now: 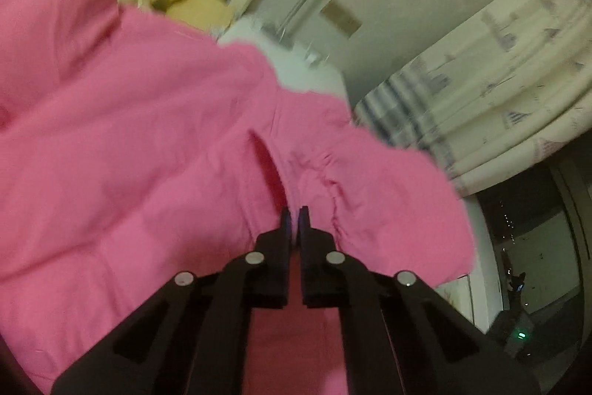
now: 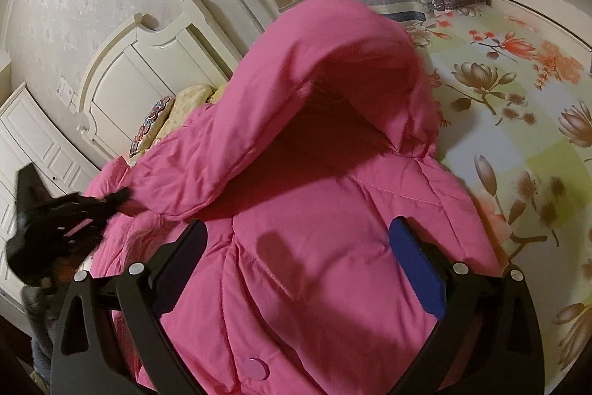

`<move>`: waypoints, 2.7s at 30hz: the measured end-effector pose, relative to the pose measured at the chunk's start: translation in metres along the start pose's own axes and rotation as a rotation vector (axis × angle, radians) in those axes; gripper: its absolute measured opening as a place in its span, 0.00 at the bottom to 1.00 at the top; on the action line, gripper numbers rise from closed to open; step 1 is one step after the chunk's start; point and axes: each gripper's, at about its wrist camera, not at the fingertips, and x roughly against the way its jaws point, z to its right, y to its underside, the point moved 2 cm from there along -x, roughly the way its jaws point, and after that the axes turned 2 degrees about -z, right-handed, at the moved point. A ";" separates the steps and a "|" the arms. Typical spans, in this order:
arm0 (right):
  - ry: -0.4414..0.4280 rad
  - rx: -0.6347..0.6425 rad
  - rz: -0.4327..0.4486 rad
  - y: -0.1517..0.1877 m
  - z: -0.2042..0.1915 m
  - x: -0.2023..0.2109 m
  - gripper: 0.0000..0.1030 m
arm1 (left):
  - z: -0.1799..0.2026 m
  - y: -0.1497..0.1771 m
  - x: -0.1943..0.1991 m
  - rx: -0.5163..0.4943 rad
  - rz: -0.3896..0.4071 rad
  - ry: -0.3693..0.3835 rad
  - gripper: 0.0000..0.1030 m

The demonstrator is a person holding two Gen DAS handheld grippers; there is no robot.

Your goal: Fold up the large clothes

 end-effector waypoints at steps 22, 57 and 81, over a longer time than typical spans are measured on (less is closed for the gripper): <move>-0.001 -0.005 0.004 0.000 0.003 0.001 0.94 | -0.042 -0.027 0.082 -0.086 0.370 -0.426 0.61; 0.255 0.257 0.118 -0.084 -0.045 -0.010 0.94 | -0.042 -0.004 -0.035 -0.349 0.015 -0.442 0.98; 0.375 0.406 -0.092 -0.110 -0.055 -0.075 0.96 | -0.045 -0.008 -0.010 -0.298 0.126 -0.346 0.98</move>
